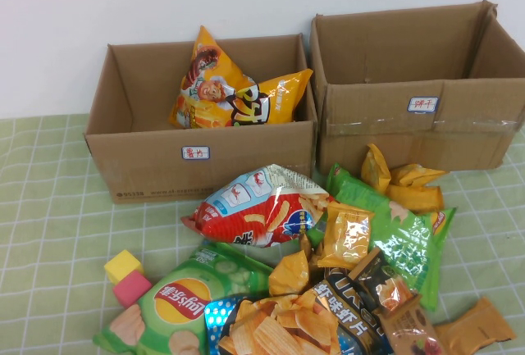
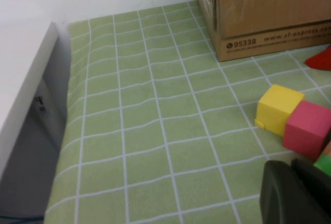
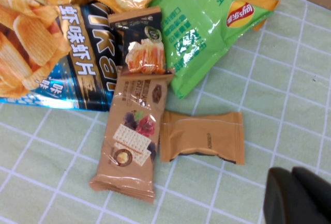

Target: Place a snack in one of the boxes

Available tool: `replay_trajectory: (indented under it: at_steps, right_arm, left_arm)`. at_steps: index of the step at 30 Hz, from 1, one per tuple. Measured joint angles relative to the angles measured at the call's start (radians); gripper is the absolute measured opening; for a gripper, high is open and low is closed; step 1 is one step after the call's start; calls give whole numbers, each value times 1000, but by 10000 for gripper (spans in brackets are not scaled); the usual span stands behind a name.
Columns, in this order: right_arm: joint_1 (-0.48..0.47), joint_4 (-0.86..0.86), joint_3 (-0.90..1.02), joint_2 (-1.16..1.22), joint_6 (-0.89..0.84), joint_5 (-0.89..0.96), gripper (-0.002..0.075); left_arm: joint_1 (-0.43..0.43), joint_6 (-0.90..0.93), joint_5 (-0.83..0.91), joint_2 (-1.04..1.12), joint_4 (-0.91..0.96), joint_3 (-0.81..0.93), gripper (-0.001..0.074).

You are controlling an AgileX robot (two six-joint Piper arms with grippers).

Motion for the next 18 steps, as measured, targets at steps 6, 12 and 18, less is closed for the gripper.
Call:
replay_trajectory:
  at_steps: [6, 12, 18]
  right_arm:
    - [0, 0, 0, 0, 0, 0, -2]
    - [0, 0, 0, 0, -2, 0, -2]
    - [0, -2, 4, 0, -2, -2, -2]
  left_arm:
    - [0, 2, 0, 0, -35, 0, -1]
    - [0, 2, 0, 0, -40, 0, -1]
    - [0, 2, 0, 0, -40, 0, -1]
